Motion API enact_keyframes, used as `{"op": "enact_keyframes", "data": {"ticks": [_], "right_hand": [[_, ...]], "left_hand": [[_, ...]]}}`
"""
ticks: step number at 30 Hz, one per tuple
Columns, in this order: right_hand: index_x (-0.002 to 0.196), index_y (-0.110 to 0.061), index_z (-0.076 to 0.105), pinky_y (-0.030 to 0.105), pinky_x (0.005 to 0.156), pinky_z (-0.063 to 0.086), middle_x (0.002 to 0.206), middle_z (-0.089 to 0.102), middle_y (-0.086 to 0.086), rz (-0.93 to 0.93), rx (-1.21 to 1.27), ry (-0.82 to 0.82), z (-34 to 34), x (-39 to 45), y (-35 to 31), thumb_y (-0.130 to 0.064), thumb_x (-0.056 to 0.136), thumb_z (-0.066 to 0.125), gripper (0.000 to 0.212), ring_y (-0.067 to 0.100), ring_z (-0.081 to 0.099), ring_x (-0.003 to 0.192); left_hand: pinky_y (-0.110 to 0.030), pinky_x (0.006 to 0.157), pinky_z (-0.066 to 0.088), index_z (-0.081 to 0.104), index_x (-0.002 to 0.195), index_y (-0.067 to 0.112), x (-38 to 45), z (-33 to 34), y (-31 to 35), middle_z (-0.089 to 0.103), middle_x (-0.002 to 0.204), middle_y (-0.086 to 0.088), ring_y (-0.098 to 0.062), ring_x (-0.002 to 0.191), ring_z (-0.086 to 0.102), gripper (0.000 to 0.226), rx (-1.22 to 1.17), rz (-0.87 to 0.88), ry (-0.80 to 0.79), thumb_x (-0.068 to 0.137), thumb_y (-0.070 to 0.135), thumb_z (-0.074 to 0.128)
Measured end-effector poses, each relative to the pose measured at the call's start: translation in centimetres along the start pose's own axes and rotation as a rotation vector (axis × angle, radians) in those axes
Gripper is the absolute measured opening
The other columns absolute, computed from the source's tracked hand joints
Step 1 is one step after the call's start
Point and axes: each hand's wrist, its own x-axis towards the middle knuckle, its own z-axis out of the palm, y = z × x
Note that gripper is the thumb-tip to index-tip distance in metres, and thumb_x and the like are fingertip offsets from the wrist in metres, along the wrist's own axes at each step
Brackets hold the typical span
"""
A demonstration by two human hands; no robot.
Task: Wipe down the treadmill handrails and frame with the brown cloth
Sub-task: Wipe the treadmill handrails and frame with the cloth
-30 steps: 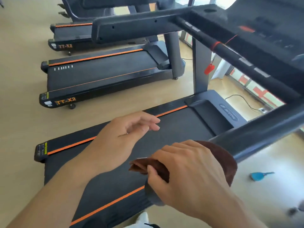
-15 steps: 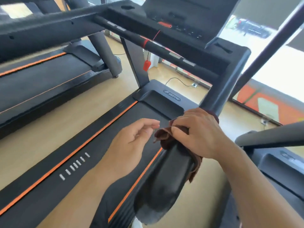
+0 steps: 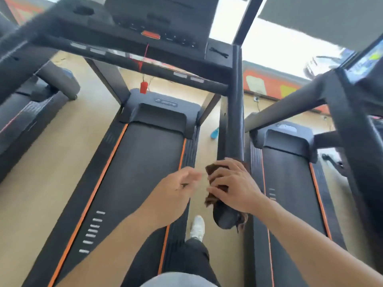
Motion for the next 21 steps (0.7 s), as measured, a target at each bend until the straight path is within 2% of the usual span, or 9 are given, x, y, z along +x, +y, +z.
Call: {"op": "enact_keyframes", "data": {"ticks": [1, 2, 3, 4, 6, 9, 13, 17, 21], "right_hand": [[0.13, -0.035, 0.065, 0.043, 0.13, 0.005, 0.144, 0.054, -0.014, 0.153, 0.031, 0.08, 0.0, -0.6, -1.0, -0.049, 0.09, 0.07, 0.043, 0.014, 0.027, 0.15], [0.15, -0.034, 0.045, 0.038, 0.128, -0.008, 0.16, 0.035, -0.009, 0.351, 0.103, 0.141, 0.3, -1.1, -1.7, -0.046, 0.084, 0.078, 0.075, 0.017, 0.01, 0.156], [0.16, -0.032, 0.024, 0.036, 0.126, -0.008, 0.167, 0.019, -0.006, 0.589, 0.209, 0.168, 0.4, -1.6, -3.0, -0.045, 0.079, 0.083, 0.101, 0.018, 0.002, 0.157], [0.163, -0.031, 0.009, 0.04, 0.126, 0.002, 0.17, 0.011, -0.005, 0.78, 0.323, 0.199, 1.0, -2.0, -4.0, -0.043, 0.076, 0.085, 0.116, 0.021, 0.005, 0.157], [0.163, -0.032, -0.003, 0.047, 0.12, 0.031, 0.17, 0.012, 0.0, 0.989, 0.453, 0.235, 2.0, -2.6, -5.9, -0.039, 0.078, 0.084, 0.121, 0.027, 0.022, 0.153], [0.159, -0.04, -0.007, 0.052, 0.106, 0.051, 0.167, 0.012, -0.003, 1.046, 0.359, 0.235, 3.1, -3.4, -7.5, -0.039, 0.08, 0.082, 0.119, 0.029, 0.034, 0.147], [0.157, -0.043, -0.009, 0.053, 0.092, 0.059, 0.165, 0.019, -0.006, 1.106, 0.314, 0.221, 3.1, -2.6, -7.0, -0.085, 0.07, 0.061, 0.12, 0.028, 0.043, 0.14], [0.159, -0.036, -0.007, 0.052, 0.095, 0.056, 0.159, 0.036, 0.0, 1.124, 0.27, 0.165, 1.4, 0.9, -4.0, -0.062, 0.081, 0.071, 0.114, 0.028, 0.053, 0.132], [0.161, -0.031, -0.006, 0.051, 0.095, 0.051, 0.158, 0.035, 0.004, 1.082, 0.234, 0.137, 0.2, 5.3, -1.0, -0.05, 0.083, 0.072, 0.112, 0.031, 0.053, 0.131]], "left_hand": [[-0.006, 0.097, 0.04, 0.062, 0.127, 0.034, 0.3, 0.1, 0.2, 0.063, 0.126, 0.026, 0.015, 0.117, 0.053, 0.029, 0.045, -0.015, -0.052, 0.105, 0.021, 0.049], [-0.011, 0.103, 0.04, 0.06, 0.131, 0.032, 0.6, 0.4, 0.2, 0.061, 0.13, 0.023, 0.011, 0.119, 0.053, 0.031, 0.083, -0.031, -0.093, 0.104, 0.02, 0.05], [-0.018, 0.108, 0.039, 0.058, 0.134, 0.031, 0.8, 0.7, 0.2, 0.06, 0.134, 0.02, 0.006, 0.122, 0.053, 0.033, 0.114, -0.05, -0.125, 0.104, 0.019, 0.05], [-0.021, 0.109, 0.038, 0.056, 0.136, 0.029, 1.0, 1.0, 0.2, 0.059, 0.136, 0.018, 0.002, 0.124, 0.052, 0.035, 0.139, -0.068, -0.151, 0.103, 0.018, 0.051], [-0.019, 0.105, 0.034, 0.054, 0.139, 0.028, 1.0, 1.7, 0.3, 0.057, 0.139, 0.015, -0.001, 0.127, 0.05, 0.038, 0.153, -0.097, -0.188, 0.102, 0.017, 0.052], [-0.016, 0.102, 0.034, 0.052, 0.14, 0.029, 1.4, 2.6, 0.2, 0.055, 0.141, 0.014, -0.004, 0.131, 0.048, 0.039, 0.129, -0.127, -0.23, 0.103, 0.019, 0.052], [-0.01, 0.092, 0.037, 0.053, 0.137, 0.03, 3.5, 2.7, 0.0, 0.055, 0.14, 0.013, -0.006, 0.132, 0.048, 0.036, 0.083, -0.144, -0.206, 0.102, 0.019, 0.053], [-0.023, 0.107, 0.035, 0.046, 0.142, 0.03, 7.1, 2.5, 1.1, 0.049, 0.145, 0.014, -0.004, 0.133, 0.043, 0.04, 0.044, -0.152, -0.136, 0.103, 0.024, 0.052], [-0.034, 0.117, 0.035, 0.047, 0.144, 0.027, 11.7, 2.5, 2.3, 0.05, 0.146, 0.014, -0.006, 0.136, 0.044, 0.044, 0.003, -0.169, -0.063, 0.102, 0.021, 0.055]]}}
